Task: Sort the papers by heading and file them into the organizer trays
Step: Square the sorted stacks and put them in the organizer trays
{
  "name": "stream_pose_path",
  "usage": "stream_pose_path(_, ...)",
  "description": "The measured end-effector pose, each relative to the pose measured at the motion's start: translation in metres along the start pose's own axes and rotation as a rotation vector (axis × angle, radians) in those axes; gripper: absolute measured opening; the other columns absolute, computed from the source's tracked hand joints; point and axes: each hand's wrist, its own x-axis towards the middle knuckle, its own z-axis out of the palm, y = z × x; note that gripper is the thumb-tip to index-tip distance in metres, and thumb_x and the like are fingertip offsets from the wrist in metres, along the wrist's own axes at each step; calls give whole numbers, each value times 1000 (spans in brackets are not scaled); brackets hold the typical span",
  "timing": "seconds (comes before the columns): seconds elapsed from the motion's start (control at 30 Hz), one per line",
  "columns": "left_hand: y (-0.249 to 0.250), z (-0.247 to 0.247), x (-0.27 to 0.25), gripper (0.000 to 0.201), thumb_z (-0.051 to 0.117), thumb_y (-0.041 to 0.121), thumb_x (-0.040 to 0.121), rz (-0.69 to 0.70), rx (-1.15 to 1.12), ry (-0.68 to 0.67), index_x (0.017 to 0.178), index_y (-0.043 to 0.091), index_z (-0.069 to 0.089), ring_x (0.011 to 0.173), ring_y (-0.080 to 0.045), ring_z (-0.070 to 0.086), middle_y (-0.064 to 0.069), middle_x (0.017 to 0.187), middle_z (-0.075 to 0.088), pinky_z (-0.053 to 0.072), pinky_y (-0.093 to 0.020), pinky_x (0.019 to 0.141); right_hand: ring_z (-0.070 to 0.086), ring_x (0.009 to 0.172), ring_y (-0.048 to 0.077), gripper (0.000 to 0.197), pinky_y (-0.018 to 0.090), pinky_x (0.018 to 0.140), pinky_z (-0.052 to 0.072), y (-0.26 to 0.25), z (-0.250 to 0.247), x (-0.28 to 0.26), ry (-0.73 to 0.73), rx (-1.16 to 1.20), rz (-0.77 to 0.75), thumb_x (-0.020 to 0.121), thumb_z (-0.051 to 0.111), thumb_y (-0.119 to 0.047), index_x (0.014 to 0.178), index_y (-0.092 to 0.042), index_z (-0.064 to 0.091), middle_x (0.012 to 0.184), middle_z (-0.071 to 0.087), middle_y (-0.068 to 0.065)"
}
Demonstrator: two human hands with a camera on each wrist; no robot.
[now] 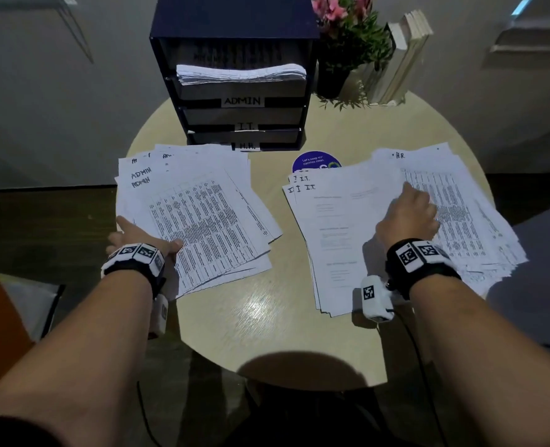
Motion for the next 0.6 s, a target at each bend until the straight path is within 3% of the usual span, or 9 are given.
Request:
stream_pose_path(0.07,0,-1,0,140,94,42,55,12,-18,-5,155,18,-1,140,-46,27,-19,154,24,32,-63,109,36,130,36,62,48,102,33,-22,10,-6,20,24,-122,88,59,-8,146,-13,36,148,34,12)
stream_pose_path(0.1,1,-2,-1,141,95,40,55,20,-16,-16,155,16,-3,140,-45,27,-19,155,22,31,-62,110,39,129,34,58,44,101,34,-36,17,-11,-26,79,-222,90,58,-9,145,-15,40,146,36,11)
stream_pose_path(0.17,0,-3,-6,140,95,39,56,31,5,-56,155,15,-2,141,-45,27,-19,156,20,32,-61,110,49,123,28,44,28,96,35,-67,35,-26,-235,233,-422,95,54,-10,139,-13,51,138,45,11)
stream_pose_path(0.23,-3,0,-14,133,95,39,56,43,32,-102,153,16,8,136,-45,34,-18,151,23,38,-59,107,51,124,24,42,18,97,33,-97,52,-45,-463,334,-523,98,52,-13,140,-10,51,138,47,11)
stream_pose_path(0.3,-8,6,-24,116,95,38,56,54,39,-147,146,13,25,124,-41,46,-15,142,28,45,-50,102,43,133,26,50,26,108,30,-121,68,-58,-560,303,-534,99,52,-20,146,-7,41,145,39,13)
stream_pose_path(0.37,-15,13,-28,94,89,40,65,81,40,-177,138,10,38,115,-34,50,-13,137,33,48,-37,94,35,135,31,60,35,110,29,-135,82,-64,-538,175,-516,97,53,-28,147,-4,31,147,35,17)
stream_pose_path(0.47,-20,11,-22,62,67,37,85,97,-36,-128,132,2,48,113,-37,54,-19,135,45,49,-38,95,37,130,36,67,39,106,32,-145,91,-76,-521,40,-482,97,54,-27,151,-4,20,145,35,18)
stream_pose_path(0.6,-14,-4,-10,43,50,23,98,77,-130,-47,131,-5,48,116,-43,54,-25,134,49,46,-43,96,41,121,33,44,41,95,38,-156,92,-90,-460,-96,-473,97,50,-28,136,-10,41,133,42,13)
